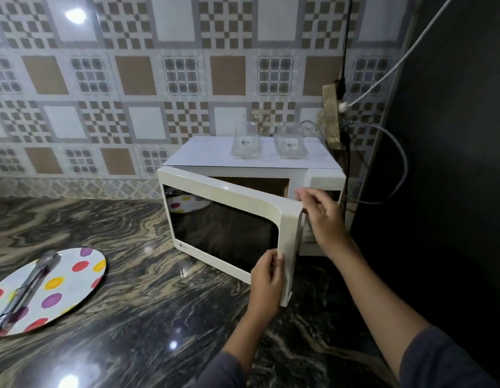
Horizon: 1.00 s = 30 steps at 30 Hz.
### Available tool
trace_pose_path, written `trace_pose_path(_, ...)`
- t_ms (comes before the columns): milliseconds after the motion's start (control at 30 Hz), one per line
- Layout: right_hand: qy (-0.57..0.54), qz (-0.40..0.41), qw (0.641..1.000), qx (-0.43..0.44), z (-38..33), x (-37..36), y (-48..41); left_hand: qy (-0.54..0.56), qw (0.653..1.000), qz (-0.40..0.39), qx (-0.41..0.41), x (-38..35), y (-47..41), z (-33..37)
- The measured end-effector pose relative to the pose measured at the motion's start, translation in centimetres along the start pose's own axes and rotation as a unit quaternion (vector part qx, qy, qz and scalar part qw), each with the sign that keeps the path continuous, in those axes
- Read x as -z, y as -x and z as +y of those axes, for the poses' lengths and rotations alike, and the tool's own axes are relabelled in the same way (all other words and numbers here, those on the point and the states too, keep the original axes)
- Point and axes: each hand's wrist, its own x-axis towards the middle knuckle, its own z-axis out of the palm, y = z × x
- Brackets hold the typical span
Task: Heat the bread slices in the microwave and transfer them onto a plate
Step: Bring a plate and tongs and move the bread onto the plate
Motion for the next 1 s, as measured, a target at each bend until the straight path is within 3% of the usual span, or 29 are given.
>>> trace_pose_path(333, 0.095, 0.001, 0.983, 0.157, -5.9, -7.0, 12.4, 0.01, 1.0, 0.005, -0.018, 10.2, 9.1, 0.3)
trace_pose_path(600, 0.159, -0.045, 0.973, 0.16, -12.6, -17.0, 19.6, 0.013, 0.997, 0.072, 0.006, 21.7, 14.1, -0.3)
trace_pose_path(867, 0.222, -0.093, 0.956, 0.168, -16.4, -24.5, 21.2, -0.012, 0.989, 0.084, 0.123, 30.1, 13.8, -2.4)
trace_pose_path(1000, 0.217, -0.089, 0.96, 0.155, -16.9, -25.6, 21.5, -0.007, 0.989, 0.063, 0.137, 32.0, 13.7, -1.3)
